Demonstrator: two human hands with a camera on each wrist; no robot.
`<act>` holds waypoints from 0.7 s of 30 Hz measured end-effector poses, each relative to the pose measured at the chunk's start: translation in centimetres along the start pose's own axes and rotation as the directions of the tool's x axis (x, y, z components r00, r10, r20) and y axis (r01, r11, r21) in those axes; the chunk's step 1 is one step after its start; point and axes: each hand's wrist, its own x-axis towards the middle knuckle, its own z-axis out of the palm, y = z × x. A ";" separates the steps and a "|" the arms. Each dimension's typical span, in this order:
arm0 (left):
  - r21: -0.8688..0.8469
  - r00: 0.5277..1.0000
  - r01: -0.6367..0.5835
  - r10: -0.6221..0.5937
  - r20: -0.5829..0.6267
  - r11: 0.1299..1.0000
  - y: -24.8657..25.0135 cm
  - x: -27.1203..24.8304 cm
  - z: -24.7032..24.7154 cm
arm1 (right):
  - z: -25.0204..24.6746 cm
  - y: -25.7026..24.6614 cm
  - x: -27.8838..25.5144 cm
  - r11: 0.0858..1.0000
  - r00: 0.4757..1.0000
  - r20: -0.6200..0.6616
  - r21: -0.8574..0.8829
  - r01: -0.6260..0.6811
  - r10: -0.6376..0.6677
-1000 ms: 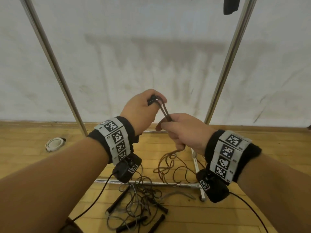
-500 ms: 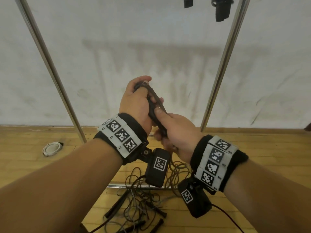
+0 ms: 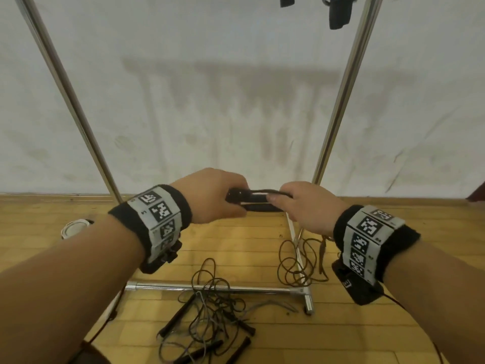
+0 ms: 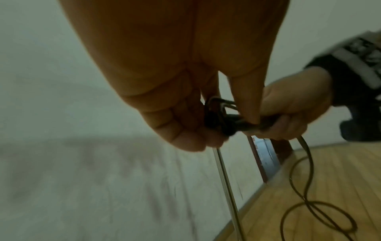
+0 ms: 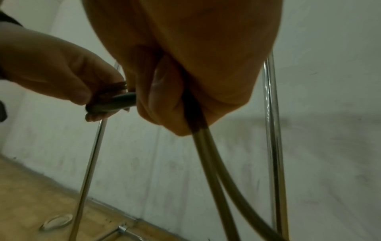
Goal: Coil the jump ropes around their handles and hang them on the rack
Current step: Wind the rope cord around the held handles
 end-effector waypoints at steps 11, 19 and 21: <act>0.075 0.982 0.001 -0.015 0.186 0.997 1.9 -0.6 2.3 | 1.5 -2.5 -0.5 0.983 0.969 0.162 0.018 0.185 -0.185; 0.129 0.980 -0.022 -0.005 0.200 0.991 0.1 -0.9 3.0 | -0.6 -1.4 -0.4 0.978 0.964 0.191 -0.058 0.199 -0.185; 0.124 0.981 -0.026 0.002 0.192 0.992 0.0 -1.1 3.0 | -0.7 -1.4 -0.4 0.977 0.965 0.180 -0.060 0.203 -0.190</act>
